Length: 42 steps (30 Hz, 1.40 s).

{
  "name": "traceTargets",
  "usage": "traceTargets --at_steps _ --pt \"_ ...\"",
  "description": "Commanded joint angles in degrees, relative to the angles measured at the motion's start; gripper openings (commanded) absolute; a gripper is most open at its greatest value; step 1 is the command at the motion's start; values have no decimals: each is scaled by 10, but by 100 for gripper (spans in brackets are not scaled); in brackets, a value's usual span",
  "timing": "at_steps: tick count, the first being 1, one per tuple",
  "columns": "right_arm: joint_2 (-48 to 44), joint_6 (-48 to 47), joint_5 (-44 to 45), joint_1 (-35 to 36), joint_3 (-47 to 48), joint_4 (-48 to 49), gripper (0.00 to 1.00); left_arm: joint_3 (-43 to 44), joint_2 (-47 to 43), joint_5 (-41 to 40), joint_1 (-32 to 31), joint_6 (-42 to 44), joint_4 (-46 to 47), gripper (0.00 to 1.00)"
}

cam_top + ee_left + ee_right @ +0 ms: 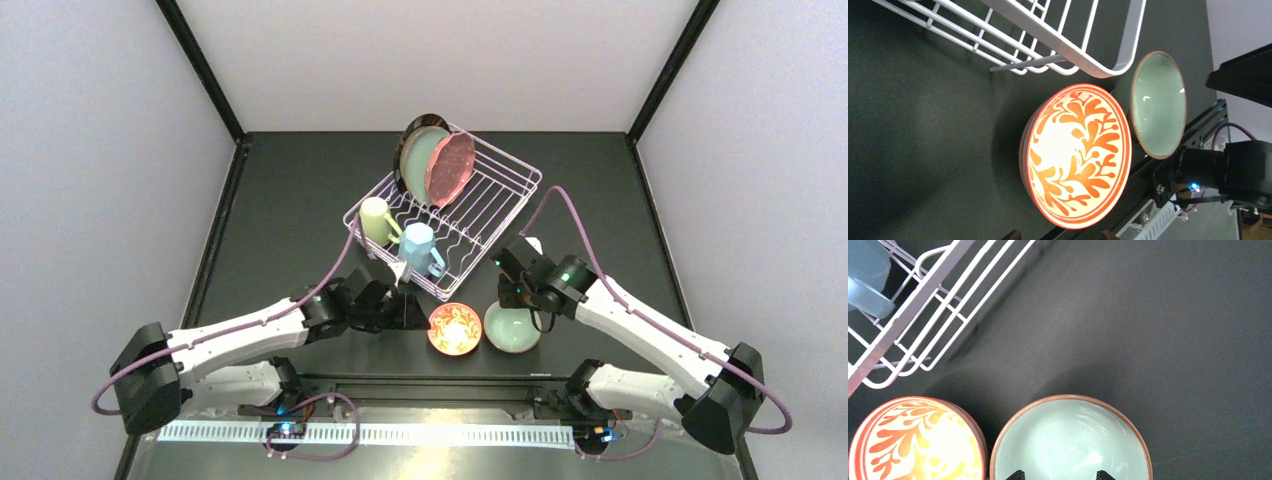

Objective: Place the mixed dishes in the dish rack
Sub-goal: Grab the bowl from the corner of the board.

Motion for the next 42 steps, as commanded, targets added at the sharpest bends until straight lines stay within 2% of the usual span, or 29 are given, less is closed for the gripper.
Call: traceTargets --at_steps 1,17,23,27,31,35,39,42 --pt "-13 10 21 -2 26 -20 81 -3 28 -30 -13 -16 39 91" --pt "-16 -4 23 -1 71 -41 81 -12 123 -51 -29 -45 110 91" --pt "-19 -10 26 -1 83 -49 81 -6 161 -70 -32 -51 124 86" --pt "-19 -14 28 -1 89 -51 81 5 183 -84 -32 -51 129 69" --pt "-16 -18 26 -2 90 -50 81 19 211 -89 -32 -51 125 42" --pt "-15 -20 25 -1 89 -48 81 26 226 -97 -39 -55 120 28" --pt "-15 -20 23 -2 88 -48 81 28 227 -100 -43 -59 112 9" --pt "-16 -17 22 -2 87 -49 81 29 219 -119 -48 -62 96 2"
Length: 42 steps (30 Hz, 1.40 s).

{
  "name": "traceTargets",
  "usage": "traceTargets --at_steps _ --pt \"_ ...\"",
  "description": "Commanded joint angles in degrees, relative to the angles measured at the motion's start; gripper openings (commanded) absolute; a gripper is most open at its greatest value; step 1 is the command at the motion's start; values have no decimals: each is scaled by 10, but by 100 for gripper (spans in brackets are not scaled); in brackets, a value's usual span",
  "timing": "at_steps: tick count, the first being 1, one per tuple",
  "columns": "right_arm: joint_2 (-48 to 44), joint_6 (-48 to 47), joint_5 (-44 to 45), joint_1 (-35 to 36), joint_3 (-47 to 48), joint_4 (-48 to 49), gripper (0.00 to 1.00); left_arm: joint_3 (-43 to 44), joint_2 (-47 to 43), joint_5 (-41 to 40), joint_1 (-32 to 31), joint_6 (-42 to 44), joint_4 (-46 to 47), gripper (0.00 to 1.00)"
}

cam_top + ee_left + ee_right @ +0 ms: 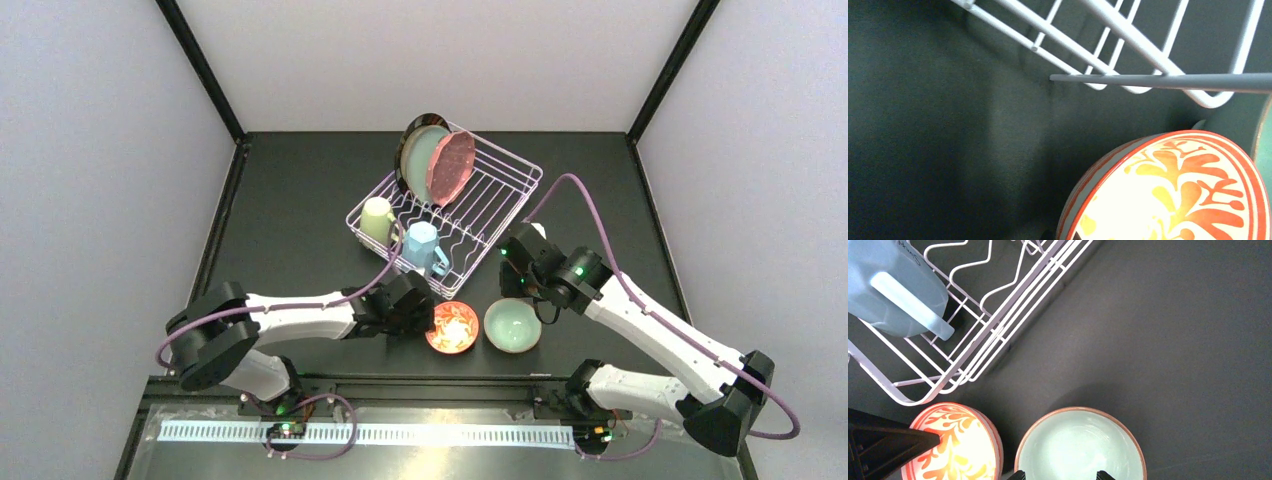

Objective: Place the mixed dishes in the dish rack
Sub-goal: Grab the bowl from the corner of the board, then place the upside down bowl on the dish rack.

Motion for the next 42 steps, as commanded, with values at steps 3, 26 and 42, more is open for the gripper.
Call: traceTargets --at_steps 3,26,42 --pt "-10 3 8 -1 8 -11 81 8 -12 -31 -13 -17 -35 2" --pt "-58 28 49 -2 29 -2 81 136 -325 -277 -160 -183 -460 1" --pt "-152 69 171 -2 59 24 79 756 134 -621 -175 -29 -711 1"
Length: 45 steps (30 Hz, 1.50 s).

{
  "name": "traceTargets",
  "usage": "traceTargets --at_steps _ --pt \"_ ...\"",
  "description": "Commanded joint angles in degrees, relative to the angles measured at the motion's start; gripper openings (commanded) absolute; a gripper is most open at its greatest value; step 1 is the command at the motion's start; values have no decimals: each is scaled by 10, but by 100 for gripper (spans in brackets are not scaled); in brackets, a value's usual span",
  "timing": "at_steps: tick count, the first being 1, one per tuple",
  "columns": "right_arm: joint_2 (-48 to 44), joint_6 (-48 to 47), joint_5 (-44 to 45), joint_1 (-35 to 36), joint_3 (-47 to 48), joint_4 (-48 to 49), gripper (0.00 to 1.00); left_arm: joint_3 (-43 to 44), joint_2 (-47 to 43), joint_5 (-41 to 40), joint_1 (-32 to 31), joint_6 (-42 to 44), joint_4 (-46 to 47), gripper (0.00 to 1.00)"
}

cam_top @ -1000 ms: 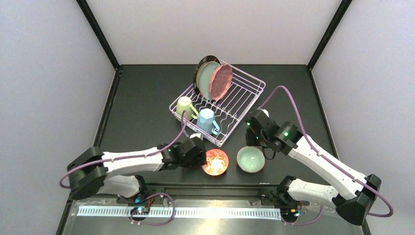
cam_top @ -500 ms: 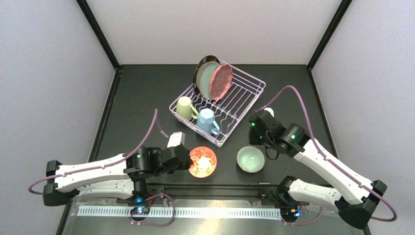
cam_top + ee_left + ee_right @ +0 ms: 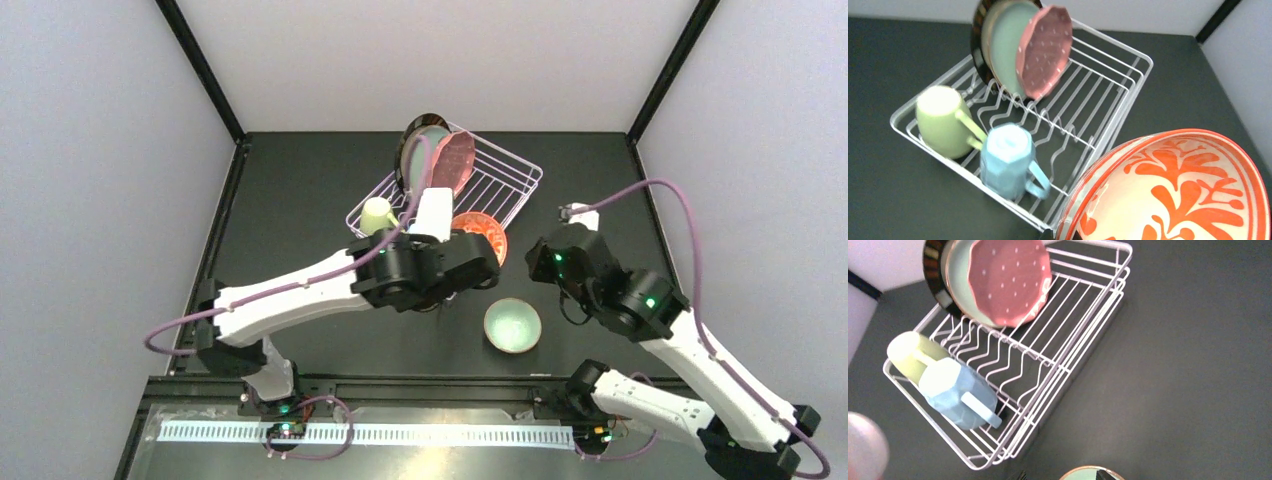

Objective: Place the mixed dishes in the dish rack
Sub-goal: Place the upside down bowl on the dish rack.

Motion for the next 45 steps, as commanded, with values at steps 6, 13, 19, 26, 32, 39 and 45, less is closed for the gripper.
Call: traceTargets --at_steps 6,13,19,26,32,39,45 --pt "-69 77 118 -2 -21 0 77 116 118 -280 13 90 -57 1" --pt "-71 98 135 -2 -73 30 76 104 146 -376 63 124 -24 1" --pt "-88 131 132 -2 -126 51 75 14 115 -401 125 264 169 1" --pt "-89 147 149 -2 -150 44 75 -27 148 -374 178 396 359 1" --pt "-102 148 161 -2 -172 53 75 -28 215 -346 197 484 505 1" --pt "-129 139 161 -2 -212 88 75 20 295 -321 211 565 593 1" --pt "-152 116 150 -2 -240 119 75 57 346 -304 234 601 641 1"
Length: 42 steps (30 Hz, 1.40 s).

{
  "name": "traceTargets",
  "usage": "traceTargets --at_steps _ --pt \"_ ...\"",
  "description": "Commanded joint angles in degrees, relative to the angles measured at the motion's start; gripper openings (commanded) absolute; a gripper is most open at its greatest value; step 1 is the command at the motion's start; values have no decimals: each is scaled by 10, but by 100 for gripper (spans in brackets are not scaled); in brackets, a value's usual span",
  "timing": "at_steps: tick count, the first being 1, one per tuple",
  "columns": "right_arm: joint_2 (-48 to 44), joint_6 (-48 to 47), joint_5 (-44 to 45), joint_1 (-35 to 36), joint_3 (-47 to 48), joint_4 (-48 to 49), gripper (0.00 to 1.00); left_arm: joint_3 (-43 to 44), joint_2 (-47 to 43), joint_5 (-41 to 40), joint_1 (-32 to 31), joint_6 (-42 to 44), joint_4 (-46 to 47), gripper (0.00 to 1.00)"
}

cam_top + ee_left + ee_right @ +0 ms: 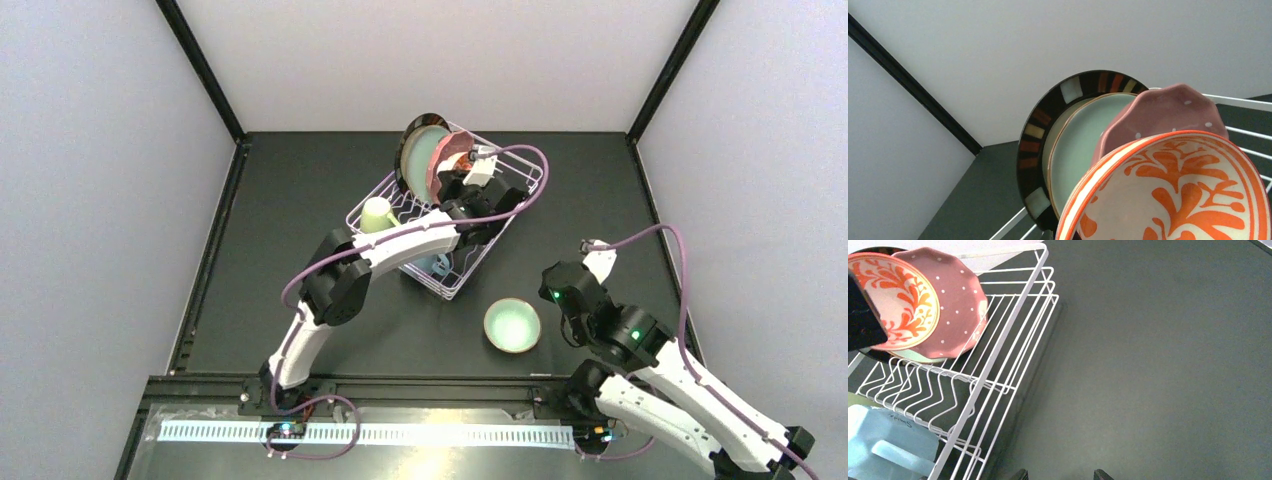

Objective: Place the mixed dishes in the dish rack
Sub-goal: Place the upside down bowl on the dish rack.

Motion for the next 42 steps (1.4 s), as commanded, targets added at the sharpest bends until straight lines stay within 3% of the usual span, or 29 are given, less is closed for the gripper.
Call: traceTargets --at_steps 1,14,31,42 --pt "-17 -15 15 -2 -18 39 74 60 19 -4 22 49 87 1" --pt "-92 -56 -11 -2 -71 107 74 136 136 16 44 193 213 1" --pt "-163 -64 -60 -2 -138 197 74 127 198 13 51 286 297 1" --pt "-230 -58 -71 -2 -204 236 74 116 231 17 50 302 299 1"
